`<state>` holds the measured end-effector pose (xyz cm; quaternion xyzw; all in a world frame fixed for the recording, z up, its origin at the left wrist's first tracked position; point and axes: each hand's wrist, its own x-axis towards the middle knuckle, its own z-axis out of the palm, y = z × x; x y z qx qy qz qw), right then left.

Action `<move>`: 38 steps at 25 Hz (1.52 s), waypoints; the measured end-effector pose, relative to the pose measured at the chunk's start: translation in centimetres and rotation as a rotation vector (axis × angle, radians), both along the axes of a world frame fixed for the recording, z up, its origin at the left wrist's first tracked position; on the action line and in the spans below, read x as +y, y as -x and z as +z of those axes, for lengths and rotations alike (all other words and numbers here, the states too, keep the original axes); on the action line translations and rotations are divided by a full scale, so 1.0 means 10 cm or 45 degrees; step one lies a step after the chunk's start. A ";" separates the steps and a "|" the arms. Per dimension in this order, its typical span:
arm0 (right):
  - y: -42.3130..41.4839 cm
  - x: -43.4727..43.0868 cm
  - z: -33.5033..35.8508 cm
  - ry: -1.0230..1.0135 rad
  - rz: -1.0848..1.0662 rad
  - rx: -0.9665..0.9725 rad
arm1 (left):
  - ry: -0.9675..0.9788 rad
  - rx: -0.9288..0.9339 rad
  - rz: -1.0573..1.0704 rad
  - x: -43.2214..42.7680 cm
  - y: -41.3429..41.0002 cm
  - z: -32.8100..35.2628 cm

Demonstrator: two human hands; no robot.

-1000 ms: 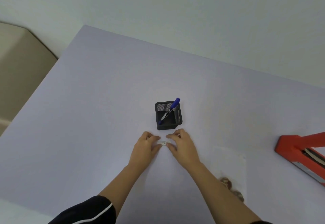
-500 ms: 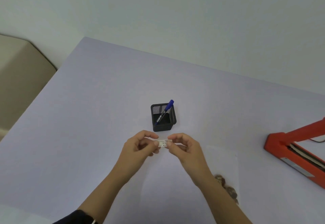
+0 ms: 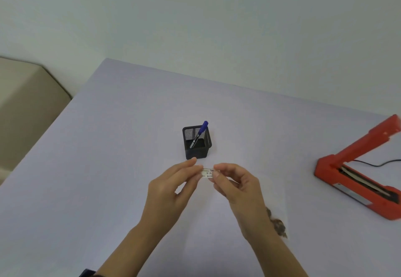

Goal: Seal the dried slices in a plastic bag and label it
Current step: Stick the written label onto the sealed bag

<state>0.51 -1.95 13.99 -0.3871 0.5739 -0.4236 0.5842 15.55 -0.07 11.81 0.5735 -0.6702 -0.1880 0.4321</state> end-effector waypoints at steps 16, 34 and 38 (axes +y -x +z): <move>0.08 0.18 0.20 0.059 -0.016 -0.084 | 0.290 -0.122 0.089 0.16 0.12 0.11; 0.17 0.18 0.18 0.203 0.194 0.091 | -0.626 0.492 -0.010 0.07 0.12 0.35; 0.21 0.15 0.17 0.137 0.205 0.062 | -0.623 0.478 -0.059 0.07 0.11 0.37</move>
